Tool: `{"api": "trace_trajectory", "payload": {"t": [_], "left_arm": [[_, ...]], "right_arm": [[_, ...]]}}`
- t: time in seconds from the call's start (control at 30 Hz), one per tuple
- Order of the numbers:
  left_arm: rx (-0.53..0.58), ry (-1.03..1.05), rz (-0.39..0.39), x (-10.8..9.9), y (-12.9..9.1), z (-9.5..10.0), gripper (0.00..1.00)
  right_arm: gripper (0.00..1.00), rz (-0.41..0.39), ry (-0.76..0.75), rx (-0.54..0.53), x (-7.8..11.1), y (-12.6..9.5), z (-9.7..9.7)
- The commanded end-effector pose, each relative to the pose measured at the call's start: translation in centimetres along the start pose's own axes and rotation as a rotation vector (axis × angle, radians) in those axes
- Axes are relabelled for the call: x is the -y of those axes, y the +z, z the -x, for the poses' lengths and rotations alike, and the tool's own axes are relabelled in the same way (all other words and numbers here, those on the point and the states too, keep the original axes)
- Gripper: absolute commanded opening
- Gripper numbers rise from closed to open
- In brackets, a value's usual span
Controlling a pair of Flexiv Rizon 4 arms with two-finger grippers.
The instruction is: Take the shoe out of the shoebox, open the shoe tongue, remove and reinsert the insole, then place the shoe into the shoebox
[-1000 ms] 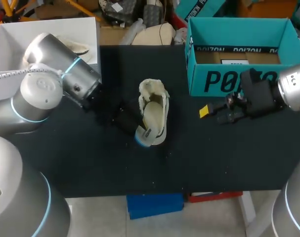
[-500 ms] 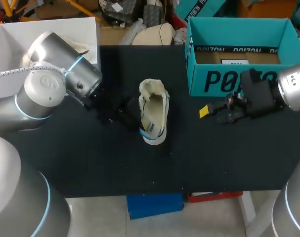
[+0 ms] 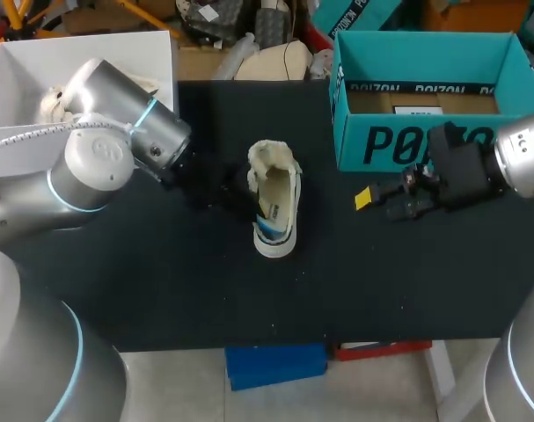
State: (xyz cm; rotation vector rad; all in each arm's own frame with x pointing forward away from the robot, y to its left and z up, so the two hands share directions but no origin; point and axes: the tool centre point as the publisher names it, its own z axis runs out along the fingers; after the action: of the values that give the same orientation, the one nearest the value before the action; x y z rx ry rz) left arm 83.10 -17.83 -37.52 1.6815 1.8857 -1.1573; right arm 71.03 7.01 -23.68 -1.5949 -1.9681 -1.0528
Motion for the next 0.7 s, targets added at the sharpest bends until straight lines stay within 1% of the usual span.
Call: {"api": "trace_trajectory", "payload": {"t": [0.03,0.17,0.27,0.43,0.63,0.7], "left_arm": [[-0.015,-0.002,0.035,-0.3,0.5,0.3,0.0],[-0.032,0.002,0.079,-0.6,0.4,0.4,0.0],[-0.047,0.004,0.088,-0.6,0.3,0.4,0.0],[-0.134,0.041,0.098,-0.3,0.5,0.3,0.0],[-0.258,0.072,0.088,0.0,2.0,-0.6,0.0],[-0.279,0.076,0.085,-0.1,2.4,-0.8,0.0]], "right_arm": [[1.0,-0.002,0.001,0.002,-0.1,0.0,-0.1],[1.0,-0.002,0.001,0.002,-0.1,0.0,-0.1],[1.0,-0.002,0.001,0.002,-0.1,0.0,-0.1],[1.0,-0.002,0.001,0.002,-0.1,0.0,-0.1],[1.0,-0.002,0.001,0.002,-0.1,0.0,-0.1],[1.0,-0.002,0.001,0.002,-0.1,0.0,-0.1]]}}
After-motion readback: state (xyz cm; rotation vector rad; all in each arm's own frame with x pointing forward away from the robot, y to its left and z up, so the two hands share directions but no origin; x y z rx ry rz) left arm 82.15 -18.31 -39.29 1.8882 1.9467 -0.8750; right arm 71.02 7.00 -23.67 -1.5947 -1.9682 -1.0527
